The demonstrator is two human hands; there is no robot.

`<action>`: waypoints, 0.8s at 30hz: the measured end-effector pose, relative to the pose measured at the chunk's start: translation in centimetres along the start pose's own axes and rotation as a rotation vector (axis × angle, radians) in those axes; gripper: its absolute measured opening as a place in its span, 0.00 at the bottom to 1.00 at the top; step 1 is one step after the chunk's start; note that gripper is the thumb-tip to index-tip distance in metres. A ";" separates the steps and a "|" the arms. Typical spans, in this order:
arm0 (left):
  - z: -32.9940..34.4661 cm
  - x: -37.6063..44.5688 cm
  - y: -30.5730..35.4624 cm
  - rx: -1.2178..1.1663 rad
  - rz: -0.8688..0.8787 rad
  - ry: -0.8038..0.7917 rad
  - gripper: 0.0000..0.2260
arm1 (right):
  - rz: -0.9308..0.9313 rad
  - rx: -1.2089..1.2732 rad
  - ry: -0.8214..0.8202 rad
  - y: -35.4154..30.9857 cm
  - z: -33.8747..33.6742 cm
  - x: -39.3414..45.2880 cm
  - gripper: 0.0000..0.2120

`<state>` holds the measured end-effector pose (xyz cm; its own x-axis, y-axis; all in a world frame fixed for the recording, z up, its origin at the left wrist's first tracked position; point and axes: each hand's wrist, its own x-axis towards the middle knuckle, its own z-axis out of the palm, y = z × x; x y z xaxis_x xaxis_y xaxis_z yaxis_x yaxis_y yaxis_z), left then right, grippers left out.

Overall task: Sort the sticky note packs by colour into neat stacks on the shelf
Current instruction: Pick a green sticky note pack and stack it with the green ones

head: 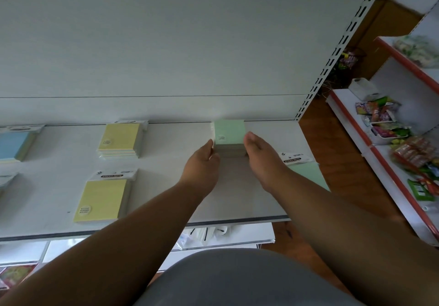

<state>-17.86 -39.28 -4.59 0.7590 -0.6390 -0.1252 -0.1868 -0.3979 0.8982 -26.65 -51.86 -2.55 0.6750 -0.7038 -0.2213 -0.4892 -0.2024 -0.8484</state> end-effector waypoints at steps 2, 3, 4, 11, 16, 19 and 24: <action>-0.3 0.1 -0.3 0.181 0.054 0.058 0.12 | -0.065 -0.191 0.035 0.4 -0.3 0.1 0.13; -0.4 0.1 -0.5 0.263 0.075 0.086 0.10 | -0.073 -0.254 0.048 0.7 -0.4 0.0 0.10; -0.4 0.3 -0.5 0.329 0.086 0.101 0.09 | -0.083 -0.295 0.059 0.9 -0.5 0.0 0.10; -0.4 1.2 -0.4 0.330 0.019 0.070 0.13 | -0.105 -0.386 0.056 1.1 0.2 0.3 0.12; -1.2 1.0 -0.6 0.324 -0.007 0.040 0.14 | -0.077 -0.358 0.087 0.9 0.2 0.1 0.11; -1.3 0.7 -0.5 0.388 0.048 0.002 0.09 | -0.038 -0.320 0.128 0.8 0.3 0.0 0.12; -1.9 1.3 -0.2 0.449 0.105 -0.135 0.11 | 0.030 -0.235 0.147 0.0 0.4 0.0 0.11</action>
<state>-15.70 -38.81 -4.13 0.6396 -0.7587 -0.1236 -0.5314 -0.5526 0.6421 -26.41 -51.65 -2.69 0.5797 -0.7994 -0.1578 -0.6338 -0.3207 -0.7039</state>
